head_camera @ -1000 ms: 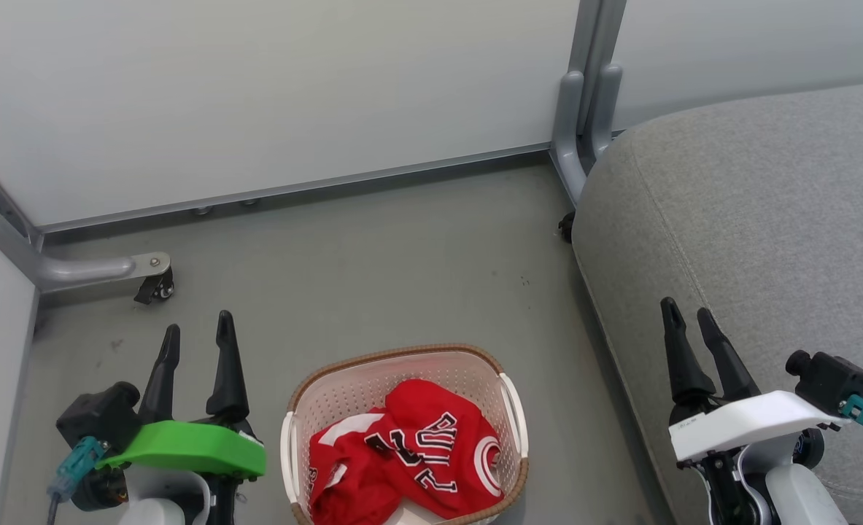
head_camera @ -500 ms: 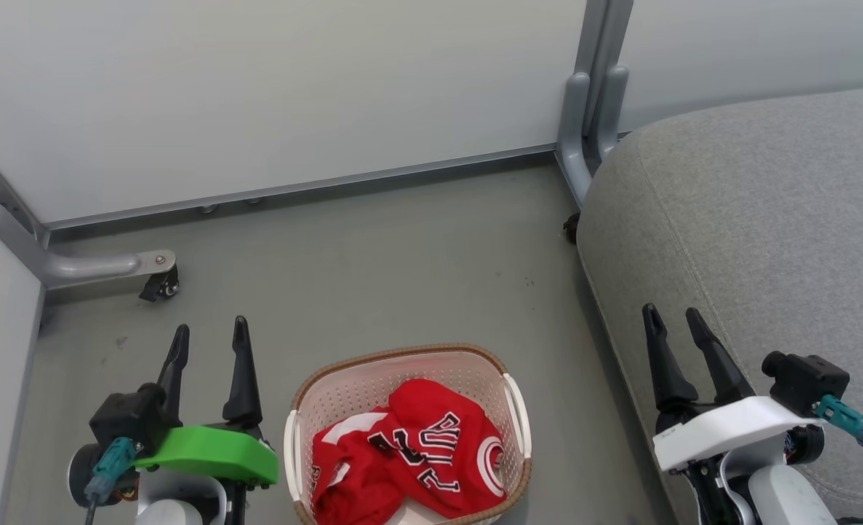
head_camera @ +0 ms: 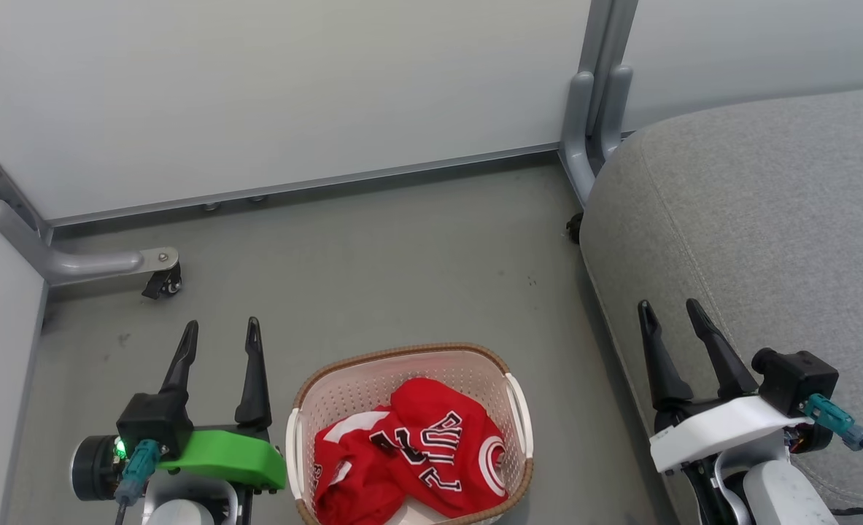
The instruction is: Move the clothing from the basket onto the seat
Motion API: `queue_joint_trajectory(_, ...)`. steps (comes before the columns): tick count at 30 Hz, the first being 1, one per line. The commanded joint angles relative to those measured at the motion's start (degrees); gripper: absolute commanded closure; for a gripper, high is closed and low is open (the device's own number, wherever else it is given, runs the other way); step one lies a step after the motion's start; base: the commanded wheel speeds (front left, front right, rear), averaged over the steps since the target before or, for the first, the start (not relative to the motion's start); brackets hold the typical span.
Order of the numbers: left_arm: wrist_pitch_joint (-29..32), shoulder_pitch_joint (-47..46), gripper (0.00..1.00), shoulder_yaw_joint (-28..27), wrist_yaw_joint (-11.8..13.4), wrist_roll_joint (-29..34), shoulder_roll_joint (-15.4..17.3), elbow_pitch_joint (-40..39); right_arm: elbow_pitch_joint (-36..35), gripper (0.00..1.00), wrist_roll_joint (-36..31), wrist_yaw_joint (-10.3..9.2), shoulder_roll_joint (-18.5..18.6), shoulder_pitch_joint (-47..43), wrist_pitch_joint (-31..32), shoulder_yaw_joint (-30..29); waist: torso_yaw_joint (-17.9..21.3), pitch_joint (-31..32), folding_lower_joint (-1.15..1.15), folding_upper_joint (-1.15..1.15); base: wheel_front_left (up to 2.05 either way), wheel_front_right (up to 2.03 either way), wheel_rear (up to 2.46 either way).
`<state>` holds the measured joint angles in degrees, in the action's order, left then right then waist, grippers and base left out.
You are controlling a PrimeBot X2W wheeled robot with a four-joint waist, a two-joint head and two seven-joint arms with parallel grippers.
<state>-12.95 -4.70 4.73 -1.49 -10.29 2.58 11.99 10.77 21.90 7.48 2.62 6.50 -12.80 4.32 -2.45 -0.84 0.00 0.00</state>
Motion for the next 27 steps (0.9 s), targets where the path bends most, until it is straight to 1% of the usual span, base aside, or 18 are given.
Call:
queue_joint_trajectory(1, -0.5, -0.9, 0.00, 0.1, 0.3, 1.3, 0.5, 0.0, 0.0, 0.00, -1.4, 0.02, 0.3, 0.6, -0.6, 0.0, 0.0, 0.0, 0.00, 0.00, 0.00, 0.00, 0.00)
queue_joint_trajectory(19, -2.4, -1.0, 0.00, 1.3, 0.8, 8.8, 0.5, 0.4, 2.8, 0.00, -10.0, 0.02, 0.4, 0.9, -2.4, 0.4, -0.7, 0.1, 0.00, 0.00, 0.00, 0.00, 0.00)
queue_joint_trajectory(27, -2.2, -1.0, 0.00, 1.4, 0.4, 7.8, 0.5, 0.6, 3.2, 0.00, -10.0, 0.01, 0.4, 0.9, -2.5, 0.2, -1.0, -0.1, 0.00, 0.00, 0.00, 0.00, 0.00)
